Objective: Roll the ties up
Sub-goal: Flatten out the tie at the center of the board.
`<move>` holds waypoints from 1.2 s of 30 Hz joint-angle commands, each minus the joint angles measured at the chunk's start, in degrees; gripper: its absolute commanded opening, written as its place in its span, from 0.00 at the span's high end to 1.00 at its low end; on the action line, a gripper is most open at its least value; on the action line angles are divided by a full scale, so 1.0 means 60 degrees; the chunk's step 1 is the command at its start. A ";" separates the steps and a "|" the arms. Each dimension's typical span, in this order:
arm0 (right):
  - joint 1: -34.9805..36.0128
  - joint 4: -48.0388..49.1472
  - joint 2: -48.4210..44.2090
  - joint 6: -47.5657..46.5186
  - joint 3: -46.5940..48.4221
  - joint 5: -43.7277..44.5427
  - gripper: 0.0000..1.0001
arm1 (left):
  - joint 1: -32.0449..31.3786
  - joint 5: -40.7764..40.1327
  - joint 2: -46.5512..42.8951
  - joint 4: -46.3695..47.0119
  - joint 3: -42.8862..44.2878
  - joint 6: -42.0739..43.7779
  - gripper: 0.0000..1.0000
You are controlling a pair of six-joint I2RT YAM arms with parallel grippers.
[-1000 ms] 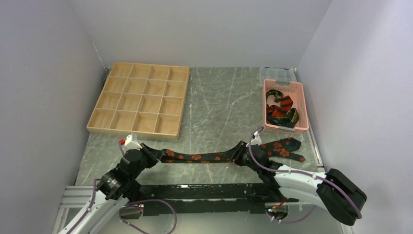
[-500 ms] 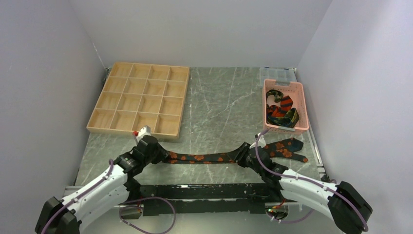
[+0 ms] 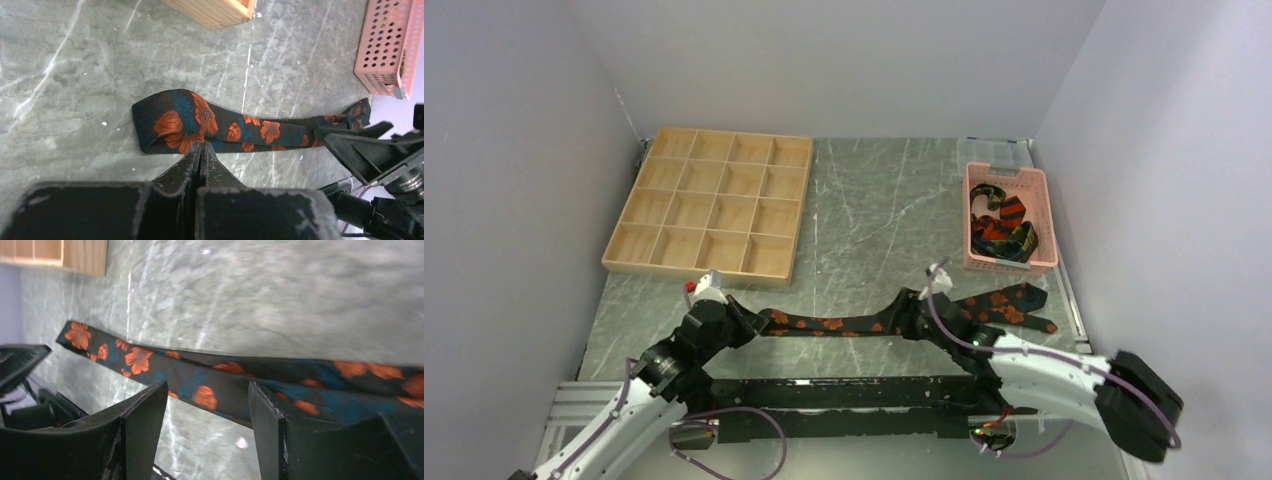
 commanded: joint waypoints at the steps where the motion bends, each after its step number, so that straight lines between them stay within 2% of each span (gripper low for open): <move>1: 0.0912 -0.0048 0.2185 -0.1397 0.2324 0.0156 0.35 | 0.0037 -0.0151 -0.1292 -0.1423 0.0434 0.0364 0.97; 6: 0.2028 -0.0300 0.5617 -0.2503 0.5051 0.0163 0.37 | 0.0037 -0.1125 -0.1561 -0.2737 0.0953 -0.0450 0.91; 9: 0.2519 -0.0351 0.6557 -0.2954 0.5857 0.0017 0.39 | 0.0037 -0.1466 -0.1249 -0.3037 0.1100 -0.0802 0.83; 12: 0.2921 -0.0632 0.6861 -0.3330 0.5996 0.0376 0.40 | 0.0037 -0.1651 -0.0952 -0.2978 0.1263 -0.0820 0.75; 14: 0.2937 -0.0591 0.6725 -0.3335 0.5441 0.0456 0.40 | 0.0037 -0.1729 -0.0805 -0.2829 0.1332 -0.0733 0.70; 17: 0.2949 -0.0550 0.6214 -0.3056 0.4416 0.0692 0.39 | 0.0037 -0.1951 -0.0569 -0.2483 0.1354 -0.0623 0.55; 19: 0.2935 -0.0578 0.5802 -0.2712 0.3720 0.0855 0.39 | 0.0037 -0.2071 -0.0252 -0.2018 0.1266 -0.0528 0.46; 21: 0.2935 -0.0772 0.5432 -0.2331 0.3213 0.1088 0.38 | 0.0038 -0.1987 0.0202 -0.1234 0.1102 -0.0295 0.41; 26: 0.2935 -0.1487 0.4539 -0.1442 0.2607 0.1994 0.38 | 0.0051 -0.1489 0.1947 0.0859 0.0973 0.0260 0.40; 30: 0.2865 -0.2366 0.4048 -0.0894 0.2525 0.2704 0.37 | 0.0052 -0.1093 0.3008 0.1862 0.1149 0.0728 0.41; 32: 0.2867 -0.2280 0.3716 -0.0976 0.2465 0.2777 0.38 | 0.0059 -0.0937 0.3124 0.2154 0.1161 0.0940 0.41; 36: 0.3198 -0.1055 0.2849 -0.1999 0.2534 0.2294 0.37 | 0.0066 -0.0825 0.2807 0.2165 0.1055 0.1016 0.41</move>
